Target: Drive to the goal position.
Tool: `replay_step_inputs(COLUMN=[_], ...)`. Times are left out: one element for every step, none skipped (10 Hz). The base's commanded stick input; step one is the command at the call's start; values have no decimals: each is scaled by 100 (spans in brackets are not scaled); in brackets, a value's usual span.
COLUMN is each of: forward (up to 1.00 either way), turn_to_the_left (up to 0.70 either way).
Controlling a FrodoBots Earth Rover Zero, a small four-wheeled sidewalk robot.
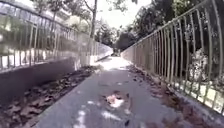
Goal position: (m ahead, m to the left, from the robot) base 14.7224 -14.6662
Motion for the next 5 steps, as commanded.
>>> replay_step_inputs(forward=[70,70,70,70,70], turn_to_the_left=[0,0,-15,-34,-35])
